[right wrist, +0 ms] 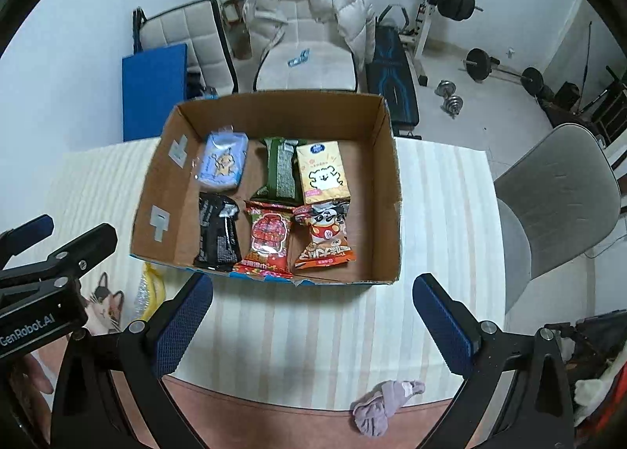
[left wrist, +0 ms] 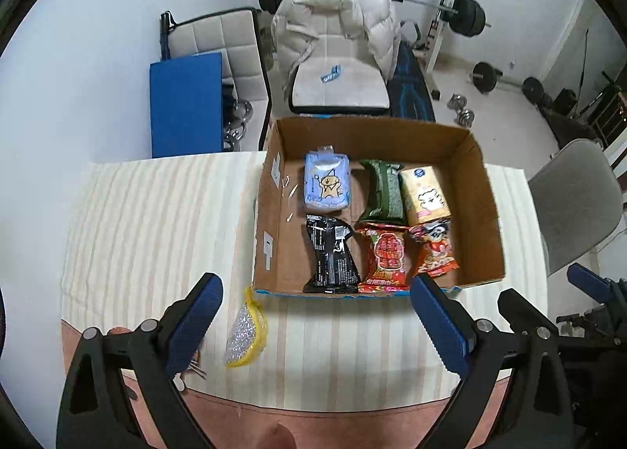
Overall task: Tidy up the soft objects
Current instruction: 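Lift both grippers out of the box, then grasp the yellow scrubbing sponge with the left gripper while the right grasps the lavender cloth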
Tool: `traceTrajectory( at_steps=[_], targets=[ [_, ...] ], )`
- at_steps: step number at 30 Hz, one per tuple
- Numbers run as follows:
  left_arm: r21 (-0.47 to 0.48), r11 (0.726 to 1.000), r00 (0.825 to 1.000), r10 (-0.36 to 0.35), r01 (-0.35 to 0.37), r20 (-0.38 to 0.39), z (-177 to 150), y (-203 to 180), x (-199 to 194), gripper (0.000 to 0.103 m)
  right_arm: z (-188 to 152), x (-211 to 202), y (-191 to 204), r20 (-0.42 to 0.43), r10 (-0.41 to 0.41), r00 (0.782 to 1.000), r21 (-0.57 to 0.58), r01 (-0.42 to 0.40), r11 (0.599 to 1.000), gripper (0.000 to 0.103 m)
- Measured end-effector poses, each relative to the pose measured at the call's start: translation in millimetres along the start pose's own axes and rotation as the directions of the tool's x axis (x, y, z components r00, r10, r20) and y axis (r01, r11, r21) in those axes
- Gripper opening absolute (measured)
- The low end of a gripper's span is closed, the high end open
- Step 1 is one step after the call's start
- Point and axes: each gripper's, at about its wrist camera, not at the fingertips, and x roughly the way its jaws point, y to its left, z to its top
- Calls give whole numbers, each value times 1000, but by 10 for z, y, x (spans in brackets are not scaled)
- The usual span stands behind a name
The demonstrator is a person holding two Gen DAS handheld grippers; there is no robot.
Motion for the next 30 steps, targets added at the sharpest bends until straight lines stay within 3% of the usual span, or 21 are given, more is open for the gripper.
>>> traceTrajectory(
  at_steps=[6,11,14,16,22,25,30],
  targets=[
    [-32,999,1000,18,-17,10,-173,94,-157,98,-139,-259,-63,38,43,998,33,-44,998,103],
    [-148,987,993,45,-60,-105,-635,478,69,98,-539,-97,-429,-56,91,994,147,-82,986,103],
    [-228,969,974,44,-96,-223,-977,773,411,98,-939,212,-739,-168,79,983,239,-37,970,103],
    [-286,952,949,15,-110,-315,-1207,980,717,98,-1223,463,-905,-251,73,965,279,0,960,103],
    [-405,901,907,-33,-155,-421,-1515,1337,1366,98,-1863,1176,-1124,-417,115,902,393,64,917,103],
    [-362,915,900,4,-179,-435,-1473,1338,1648,98,-2025,1450,-1141,-456,103,884,401,101,911,103],
    [-102,971,885,150,-215,-440,-1272,1023,1982,98,-2080,1753,-1077,-501,102,859,387,117,915,103]
  ],
)
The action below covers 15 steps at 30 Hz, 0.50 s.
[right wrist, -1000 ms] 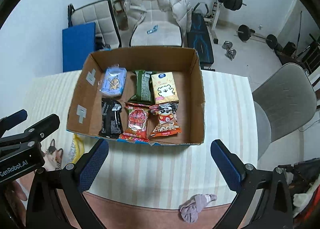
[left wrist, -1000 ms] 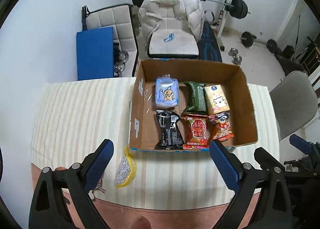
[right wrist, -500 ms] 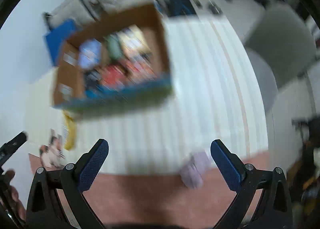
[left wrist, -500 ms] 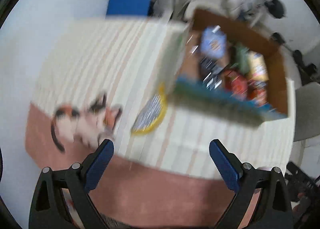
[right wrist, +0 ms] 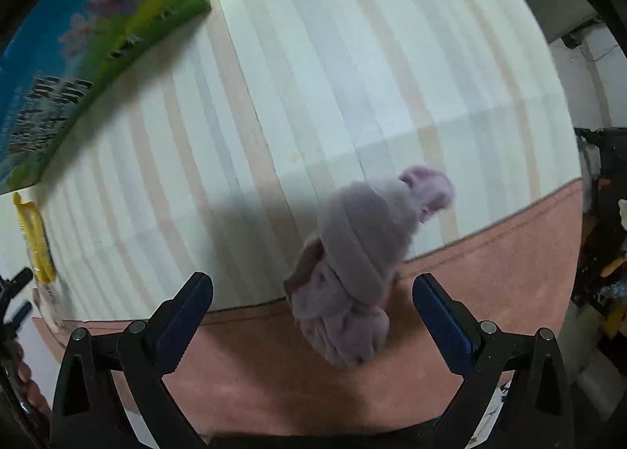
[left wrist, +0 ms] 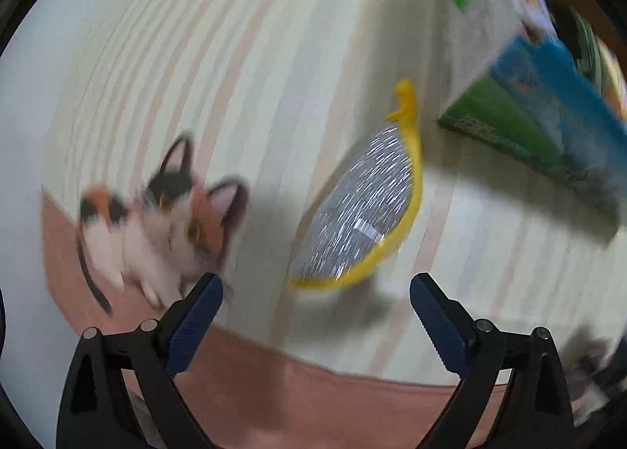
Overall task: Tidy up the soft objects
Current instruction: 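Grasp the yellow scrubbing sponge with the left gripper while the right grasps the lavender cloth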
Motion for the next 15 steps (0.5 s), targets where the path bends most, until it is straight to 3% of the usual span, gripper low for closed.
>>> traceTrajectory(
  at_steps=[2,5,6,7,8,11,15],
  targets=[
    [80,995,999,52,-52,10,77,-143,67,98,33,90,31,-14,-14,1000,-1,14,1000,103],
    [145,987,998,64,-65,8,133,-266,141,98,65,237,61,-51,-10,999,17,11,1000,99],
    [158,986,998,62,-62,3,141,-301,170,91,59,283,65,-65,-14,998,20,15,1000,92],
    [165,985,998,57,-56,0,142,-326,182,70,42,307,66,-74,-18,997,21,20,1000,87],
    [170,984,999,51,-47,-17,125,-348,204,59,25,305,84,-67,-31,997,13,32,999,85],
    [159,987,999,33,-27,-32,67,-358,221,57,-22,263,184,-43,-59,997,-35,57,998,56],
    [92,994,996,-55,61,-68,-144,-331,168,55,-122,222,353,-41,-21,999,-79,17,997,47]
  ],
)
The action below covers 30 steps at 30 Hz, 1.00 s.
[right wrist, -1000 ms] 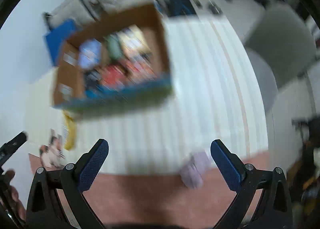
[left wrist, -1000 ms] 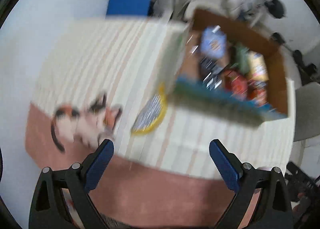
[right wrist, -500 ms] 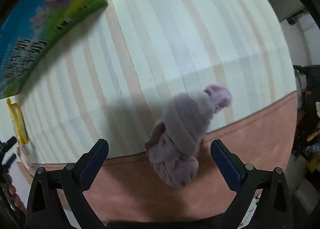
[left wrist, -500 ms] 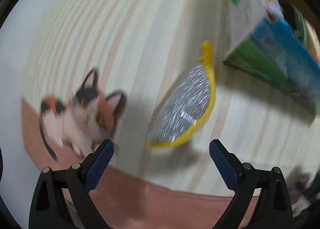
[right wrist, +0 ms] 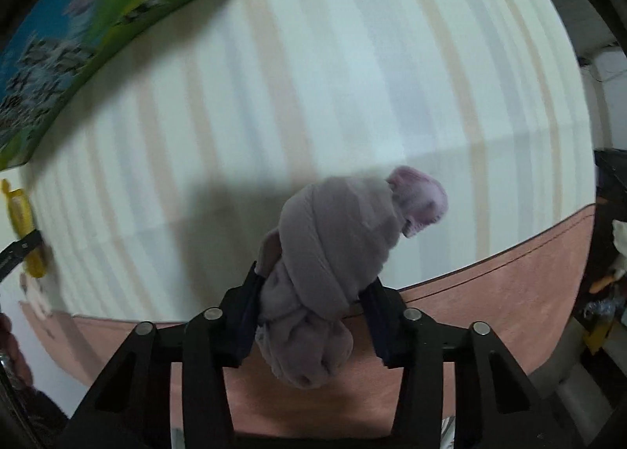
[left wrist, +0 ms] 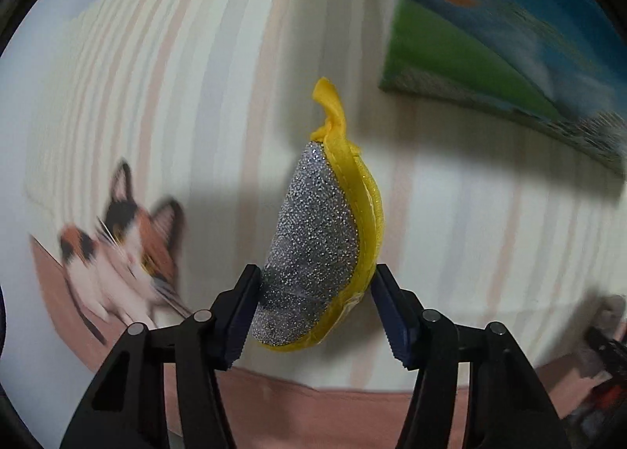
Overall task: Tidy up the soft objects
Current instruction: 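Grasp the yellow scrubbing sponge with the left gripper while the right grasps the lavender cloth, then carry the sponge and cloth into the box and open both grippers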
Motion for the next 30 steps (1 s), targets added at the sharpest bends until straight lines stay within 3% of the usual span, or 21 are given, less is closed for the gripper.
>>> traceTrajectory(
  at_steps=[5,11,13,18,23,27,30],
  targets=[
    [-56,992,993,-117,115,-25,-337,-93,-132,54,-156,-67,299,19,52,998,-74,-51,996,44],
    [-17,972,972,-232,232,37,-634,-329,-713,54,-302,-372,652,37,140,990,-146,-133,980,43],
    [9,955,952,-296,296,79,-669,-424,-1057,54,-329,-535,705,48,179,983,-168,-168,971,43],
    [96,930,914,-366,354,174,-389,-635,-1853,54,-312,-1210,871,115,262,958,-248,-228,942,43],
    [129,956,928,-288,264,235,355,-862,-2168,54,75,-2023,896,203,314,928,-299,-246,922,43],
    [147,972,950,-214,184,227,833,-845,-2114,54,497,-2414,984,299,263,917,-318,-165,934,43],
    [131,978,966,-185,163,183,1174,-819,-1952,54,1008,-2461,1056,329,210,921,-309,-106,945,43]
  ],
)
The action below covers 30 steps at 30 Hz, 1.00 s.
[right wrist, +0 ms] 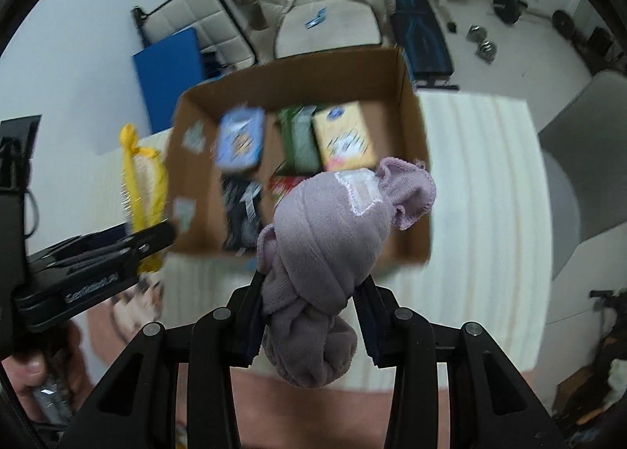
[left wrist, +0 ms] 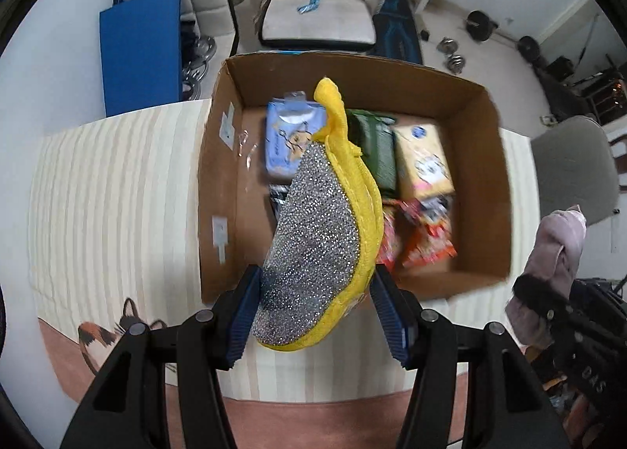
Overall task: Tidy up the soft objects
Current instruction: 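Carry the sponge and cloth into the box and open both grippers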
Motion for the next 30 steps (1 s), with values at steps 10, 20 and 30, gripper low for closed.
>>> traceTrajectory(
  at_steps=[10,20,30],
  targets=[
    [8,993,980,119,-119,-158,452,238,725,54,795,777,-352,-90,-138,986,34,141,989,43],
    [1,993,961,113,-117,-253,547,349,1098,58,1018,1314,-536,-144,-220,965,30,227,973,51],
    [-48,994,983,84,-93,-166,532,412,902,99,960,1210,-466,-113,-208,972,13,210,978,86]
  ],
)
